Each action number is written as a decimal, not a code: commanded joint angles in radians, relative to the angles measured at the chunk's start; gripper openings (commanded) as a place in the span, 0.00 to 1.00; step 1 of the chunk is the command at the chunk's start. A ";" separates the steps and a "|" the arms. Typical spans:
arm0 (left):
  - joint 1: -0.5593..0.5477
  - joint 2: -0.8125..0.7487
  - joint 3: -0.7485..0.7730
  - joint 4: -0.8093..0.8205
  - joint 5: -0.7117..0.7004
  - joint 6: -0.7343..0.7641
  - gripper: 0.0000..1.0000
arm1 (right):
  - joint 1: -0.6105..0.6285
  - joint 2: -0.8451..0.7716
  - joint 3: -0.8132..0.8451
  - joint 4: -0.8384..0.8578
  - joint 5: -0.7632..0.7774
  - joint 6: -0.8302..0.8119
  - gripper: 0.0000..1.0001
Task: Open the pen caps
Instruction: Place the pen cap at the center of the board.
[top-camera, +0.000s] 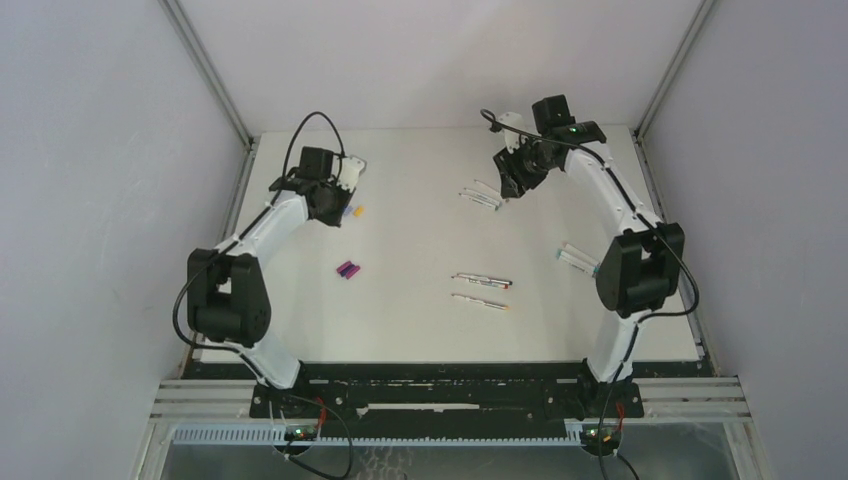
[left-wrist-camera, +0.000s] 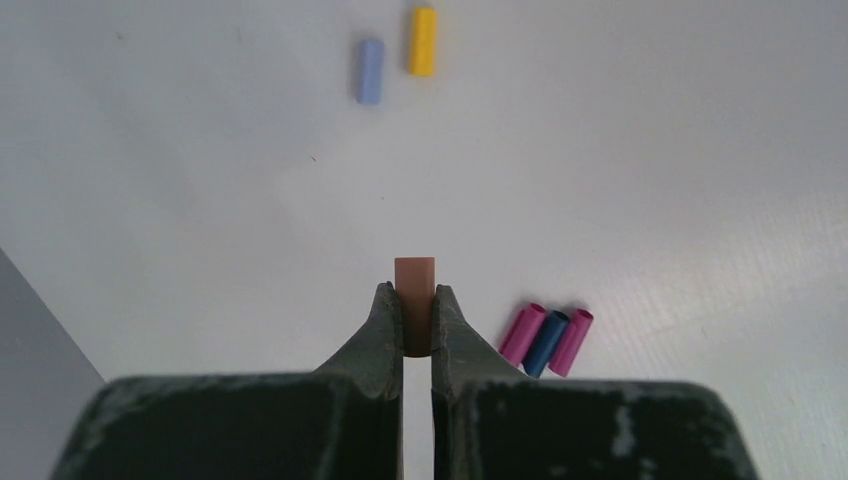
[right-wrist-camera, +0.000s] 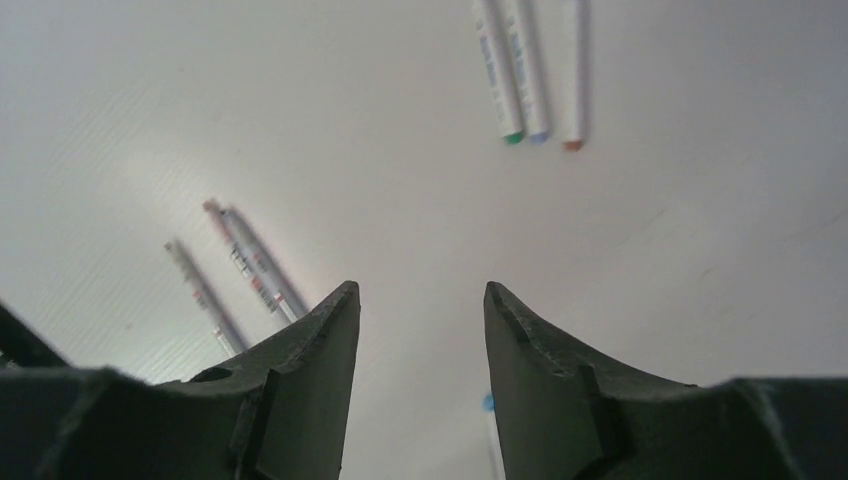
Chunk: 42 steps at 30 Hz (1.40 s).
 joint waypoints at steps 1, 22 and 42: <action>0.021 0.064 0.116 -0.002 -0.028 -0.016 0.00 | 0.014 -0.181 -0.124 -0.013 -0.082 0.041 0.48; 0.085 0.474 0.542 -0.200 0.065 -0.033 0.00 | 0.090 -0.574 -0.542 0.156 -0.052 0.034 0.59; 0.113 0.602 0.655 -0.256 0.136 -0.075 0.08 | 0.117 -0.559 -0.565 0.175 -0.016 0.014 0.59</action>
